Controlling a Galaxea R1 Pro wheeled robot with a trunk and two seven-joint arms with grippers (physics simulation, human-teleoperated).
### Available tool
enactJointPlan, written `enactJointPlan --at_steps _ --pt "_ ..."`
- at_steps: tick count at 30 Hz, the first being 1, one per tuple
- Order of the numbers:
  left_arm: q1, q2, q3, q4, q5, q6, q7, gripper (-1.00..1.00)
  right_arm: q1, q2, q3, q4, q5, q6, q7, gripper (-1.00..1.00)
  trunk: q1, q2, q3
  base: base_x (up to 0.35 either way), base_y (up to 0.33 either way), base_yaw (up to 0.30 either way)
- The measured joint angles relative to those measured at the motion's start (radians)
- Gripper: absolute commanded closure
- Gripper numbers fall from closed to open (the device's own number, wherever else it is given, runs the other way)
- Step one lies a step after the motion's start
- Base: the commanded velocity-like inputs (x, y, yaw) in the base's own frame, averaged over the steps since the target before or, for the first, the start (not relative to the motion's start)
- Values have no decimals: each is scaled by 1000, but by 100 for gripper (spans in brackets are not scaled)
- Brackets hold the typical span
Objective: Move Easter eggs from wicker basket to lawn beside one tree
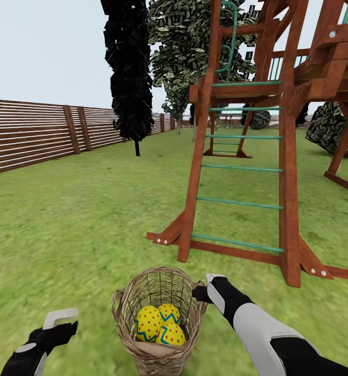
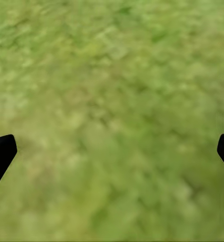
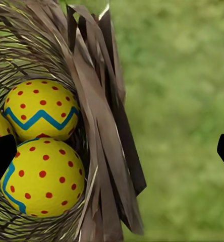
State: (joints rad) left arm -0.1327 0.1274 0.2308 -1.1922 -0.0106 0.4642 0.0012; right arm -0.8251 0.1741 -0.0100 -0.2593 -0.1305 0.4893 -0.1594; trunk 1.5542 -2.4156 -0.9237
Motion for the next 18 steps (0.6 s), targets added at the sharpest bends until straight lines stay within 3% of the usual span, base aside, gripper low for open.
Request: enactJointPlan --at_steps 5,18 --pt "4 -1 4 -74 1 73 -2 -100 0 0 0 -7 0 -2 0 -100 0 0 0 0 0 0" --pt "6 -10 4 -89 2 92 -1 -100 0 0 0 -22 0 -3 0 -100 0 0 0 0 0 0"
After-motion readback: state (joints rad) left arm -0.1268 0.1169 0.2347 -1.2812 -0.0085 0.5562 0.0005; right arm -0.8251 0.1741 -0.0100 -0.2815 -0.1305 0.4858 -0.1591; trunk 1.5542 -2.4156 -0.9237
